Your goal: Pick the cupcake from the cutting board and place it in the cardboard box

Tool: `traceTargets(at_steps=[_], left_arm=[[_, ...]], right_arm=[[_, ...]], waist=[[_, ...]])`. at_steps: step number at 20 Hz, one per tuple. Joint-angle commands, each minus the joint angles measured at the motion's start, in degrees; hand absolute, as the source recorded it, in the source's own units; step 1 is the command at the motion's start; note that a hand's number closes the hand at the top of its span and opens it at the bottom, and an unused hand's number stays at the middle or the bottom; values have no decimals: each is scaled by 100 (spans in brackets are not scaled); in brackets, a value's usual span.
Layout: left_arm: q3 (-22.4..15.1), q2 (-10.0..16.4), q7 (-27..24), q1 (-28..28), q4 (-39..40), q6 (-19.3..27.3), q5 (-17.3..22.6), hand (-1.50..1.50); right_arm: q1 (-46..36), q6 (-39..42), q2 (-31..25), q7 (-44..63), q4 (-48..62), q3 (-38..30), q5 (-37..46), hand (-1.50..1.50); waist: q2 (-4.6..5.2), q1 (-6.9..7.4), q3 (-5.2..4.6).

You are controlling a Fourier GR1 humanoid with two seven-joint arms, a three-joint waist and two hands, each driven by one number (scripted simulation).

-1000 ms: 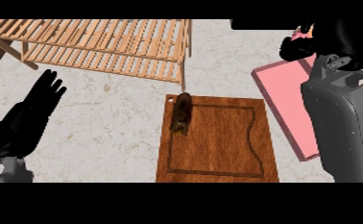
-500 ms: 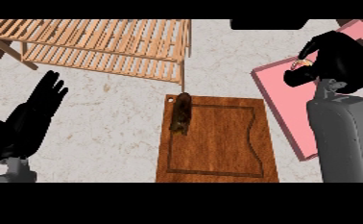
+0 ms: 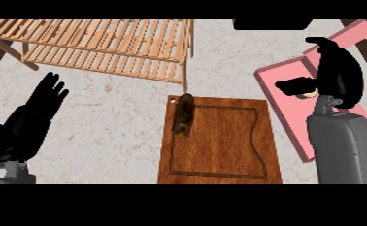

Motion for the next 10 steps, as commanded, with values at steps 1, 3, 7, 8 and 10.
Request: traceTargets(at_steps=[1, 3, 7, 8, 10], left_arm=[[3, -72, -22, -250, 211, 151, -102, 0], [116, 99, 210, -173, -22, 86, 11, 0], [52, 36, -14, 5, 78, -42, -65, 0], [87, 28, 189, -102, -113, 17, 56, 0], [129, -4, -121, 227, 49, -195, 42, 0]], right_arm=[[135, -1169, 345, -258, -519, -379, -270, -150], [-83, -1335, 307, -208, -583, -726, -522, -150], [211, -1585, 278, -377, -1153, -1275, -1227, -150], [352, -1406, 109, -438, -1465, -1438, -1498, -150], [702, -1484, 146, -466, -1705, -1510, -1622, -150]], waist=[[1, -109, 4], [-10, -27, 3], [-13, -53, 0], [-25, -74, 0], [-14, -38, -4]])
